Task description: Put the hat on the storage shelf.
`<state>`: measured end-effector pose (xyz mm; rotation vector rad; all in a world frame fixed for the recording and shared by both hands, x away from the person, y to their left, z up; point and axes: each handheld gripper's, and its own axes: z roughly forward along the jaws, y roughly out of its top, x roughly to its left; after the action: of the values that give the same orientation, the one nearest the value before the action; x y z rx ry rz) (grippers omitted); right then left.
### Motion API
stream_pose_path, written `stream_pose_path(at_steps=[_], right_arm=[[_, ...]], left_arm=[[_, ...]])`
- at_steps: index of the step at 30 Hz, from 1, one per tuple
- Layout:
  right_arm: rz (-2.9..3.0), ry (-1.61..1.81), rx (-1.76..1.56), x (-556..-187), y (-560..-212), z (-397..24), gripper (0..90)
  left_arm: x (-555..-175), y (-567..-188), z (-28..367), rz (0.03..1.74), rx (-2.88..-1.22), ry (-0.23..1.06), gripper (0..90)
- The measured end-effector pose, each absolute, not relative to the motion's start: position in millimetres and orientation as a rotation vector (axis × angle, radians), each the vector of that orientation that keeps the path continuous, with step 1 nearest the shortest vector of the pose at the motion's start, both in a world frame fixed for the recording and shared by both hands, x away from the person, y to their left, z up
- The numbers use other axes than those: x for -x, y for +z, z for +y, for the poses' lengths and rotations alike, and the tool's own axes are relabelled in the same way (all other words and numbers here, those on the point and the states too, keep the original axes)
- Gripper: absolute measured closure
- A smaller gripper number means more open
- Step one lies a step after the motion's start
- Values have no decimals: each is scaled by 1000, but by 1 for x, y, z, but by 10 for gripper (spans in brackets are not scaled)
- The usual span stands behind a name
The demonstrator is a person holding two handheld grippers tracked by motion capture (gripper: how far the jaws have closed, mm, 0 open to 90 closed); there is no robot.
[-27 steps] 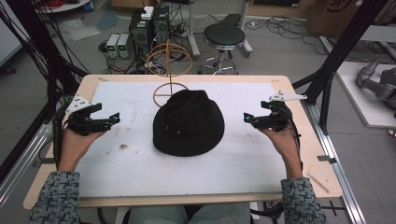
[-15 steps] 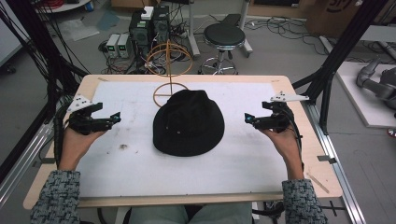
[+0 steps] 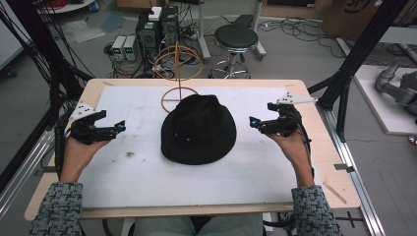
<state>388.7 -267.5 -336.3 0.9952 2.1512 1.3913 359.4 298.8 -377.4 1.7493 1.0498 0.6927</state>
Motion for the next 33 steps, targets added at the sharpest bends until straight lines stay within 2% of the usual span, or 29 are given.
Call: stream_pose_path(at_steps=[21, 33], right_arm=[[2202, 1521, -884, -415, -337, -203, 74], [2150, 1671, -904, -431, -342, -171, 74]], left_arm=[[-326, -388, 311, 1074, -1765, 729, 167], [-302, -393, 332, 1121, -1733, 757, 167]])
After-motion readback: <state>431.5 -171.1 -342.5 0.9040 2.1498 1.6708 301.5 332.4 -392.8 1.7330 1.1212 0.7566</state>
